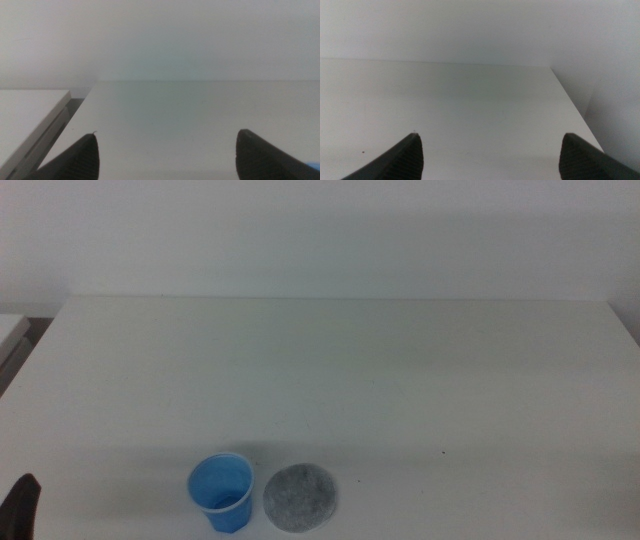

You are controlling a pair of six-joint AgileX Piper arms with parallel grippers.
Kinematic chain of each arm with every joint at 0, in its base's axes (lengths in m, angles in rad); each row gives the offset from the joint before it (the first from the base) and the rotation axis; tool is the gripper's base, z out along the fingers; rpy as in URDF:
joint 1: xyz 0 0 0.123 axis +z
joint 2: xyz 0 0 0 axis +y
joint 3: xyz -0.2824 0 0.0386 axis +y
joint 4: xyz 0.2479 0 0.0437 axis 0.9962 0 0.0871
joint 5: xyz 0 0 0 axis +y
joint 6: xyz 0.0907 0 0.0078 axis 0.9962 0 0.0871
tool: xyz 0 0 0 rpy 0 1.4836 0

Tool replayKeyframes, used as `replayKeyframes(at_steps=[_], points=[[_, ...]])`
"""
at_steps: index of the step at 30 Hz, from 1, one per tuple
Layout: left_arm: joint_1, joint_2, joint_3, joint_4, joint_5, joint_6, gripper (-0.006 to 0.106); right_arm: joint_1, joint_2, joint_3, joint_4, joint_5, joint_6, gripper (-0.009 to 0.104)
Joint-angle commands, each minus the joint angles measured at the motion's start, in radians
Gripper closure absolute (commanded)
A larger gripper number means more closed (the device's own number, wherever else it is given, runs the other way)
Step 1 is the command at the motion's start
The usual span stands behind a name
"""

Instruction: Place an empty cup on a cup mat.

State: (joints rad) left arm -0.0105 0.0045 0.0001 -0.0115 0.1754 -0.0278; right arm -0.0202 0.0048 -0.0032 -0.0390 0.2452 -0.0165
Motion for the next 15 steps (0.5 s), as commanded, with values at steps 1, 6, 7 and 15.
replayKeyframes(at_steps=[1,6,7,15], points=[[0.002,-0.005,-0.007,-0.005,0.016,-0.002,0.007,0.002,-0.005,0.003,-0.007,-0.007,-0.004,0.002],[0.002,0.242,-0.329,-0.022,0.369,0.038,0.007,0.002,-0.005,0.003,-0.007,-0.007,-0.004,0.002],[0.0,0.315,-0.412,-0.04,0.442,0.079,0.007,0.002,-0.005,0.003,-0.007,-0.007,-0.004,0.002],[0.0,0.815,-0.876,-0.212,0.83,0.184,0.007,0.002,-0.005,0.003,-0.007,-0.007,-0.004,0.002]])
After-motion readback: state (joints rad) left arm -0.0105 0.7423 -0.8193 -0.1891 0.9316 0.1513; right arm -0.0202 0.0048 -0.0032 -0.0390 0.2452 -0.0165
